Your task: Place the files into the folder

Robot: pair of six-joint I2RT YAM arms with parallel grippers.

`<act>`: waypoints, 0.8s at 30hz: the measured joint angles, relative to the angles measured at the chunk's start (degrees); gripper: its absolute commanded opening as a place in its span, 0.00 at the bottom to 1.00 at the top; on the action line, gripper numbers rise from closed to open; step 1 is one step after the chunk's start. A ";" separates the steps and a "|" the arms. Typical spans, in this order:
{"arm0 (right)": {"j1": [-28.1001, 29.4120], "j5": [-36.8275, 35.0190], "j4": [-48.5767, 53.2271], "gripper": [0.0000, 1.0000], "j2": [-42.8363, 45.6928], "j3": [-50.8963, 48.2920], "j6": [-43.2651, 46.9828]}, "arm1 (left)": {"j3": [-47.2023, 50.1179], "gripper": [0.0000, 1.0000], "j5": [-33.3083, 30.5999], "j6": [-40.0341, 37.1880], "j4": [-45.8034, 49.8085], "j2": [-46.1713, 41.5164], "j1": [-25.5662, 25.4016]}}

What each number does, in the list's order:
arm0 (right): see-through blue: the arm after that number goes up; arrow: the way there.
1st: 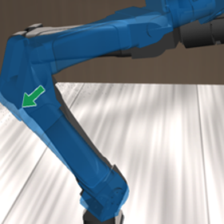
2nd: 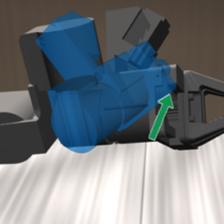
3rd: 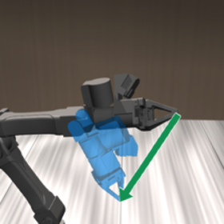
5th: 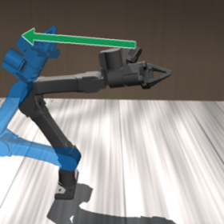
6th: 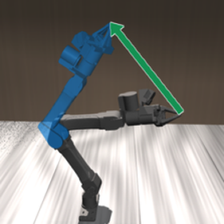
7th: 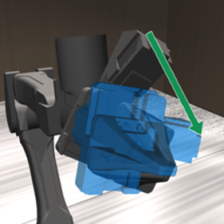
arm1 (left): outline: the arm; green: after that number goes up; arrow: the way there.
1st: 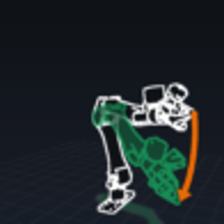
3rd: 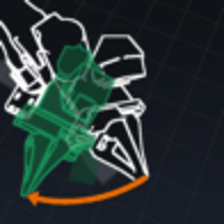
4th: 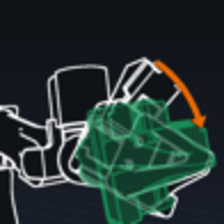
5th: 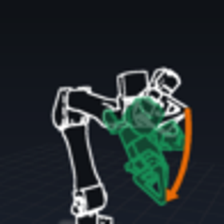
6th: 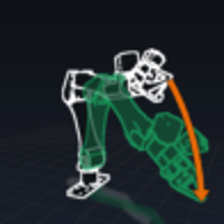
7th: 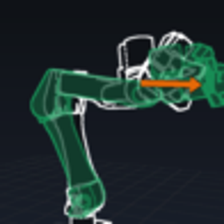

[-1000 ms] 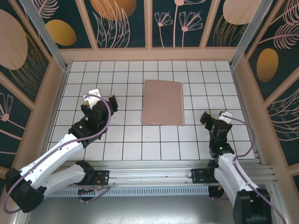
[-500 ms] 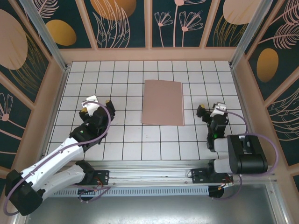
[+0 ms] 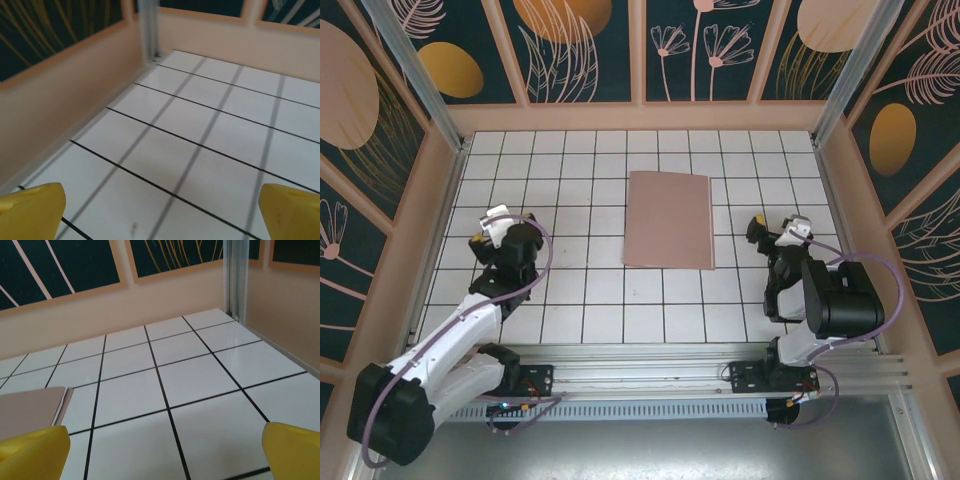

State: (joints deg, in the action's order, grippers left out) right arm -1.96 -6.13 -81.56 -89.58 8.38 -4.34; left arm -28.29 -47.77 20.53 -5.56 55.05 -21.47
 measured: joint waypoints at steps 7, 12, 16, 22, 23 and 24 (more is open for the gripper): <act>0.94 -1.90 2.08 0.99 0.00 1.01 0.02 | 7.19 0.99 8.98 -9.01 -22.67 11.06 12.20; 0.94 -1.97 2.34 0.99 0.00 1.01 0.02 | 9.55 0.99 15.80 -10.05 -35.67 21.66 16.04; 0.94 -1.99 2.38 0.99 0.00 1.01 0.02 | 9.57 0.99 21.22 -11.61 -43.47 26.38 17.44; 0.94 -1.99 2.45 0.99 0.00 1.01 0.02 | 12.72 0.99 26.88 -12.63 -57.00 29.75 19.28; 0.94 -1.99 2.45 0.99 0.00 1.01 0.02 | 14.75 0.99 27.21 -12.76 -61.13 30.38 19.28; 0.94 -1.99 2.45 0.99 0.00 1.01 0.02 | 16.57 0.99 27.63 -12.83 -63.73 31.01 19.28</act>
State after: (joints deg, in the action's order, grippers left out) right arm -1.02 -8.12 -79.11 -89.58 9.39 -4.32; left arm -11.73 -20.14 7.70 -69.30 86.06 -2.20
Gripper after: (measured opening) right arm 0.990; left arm 0.990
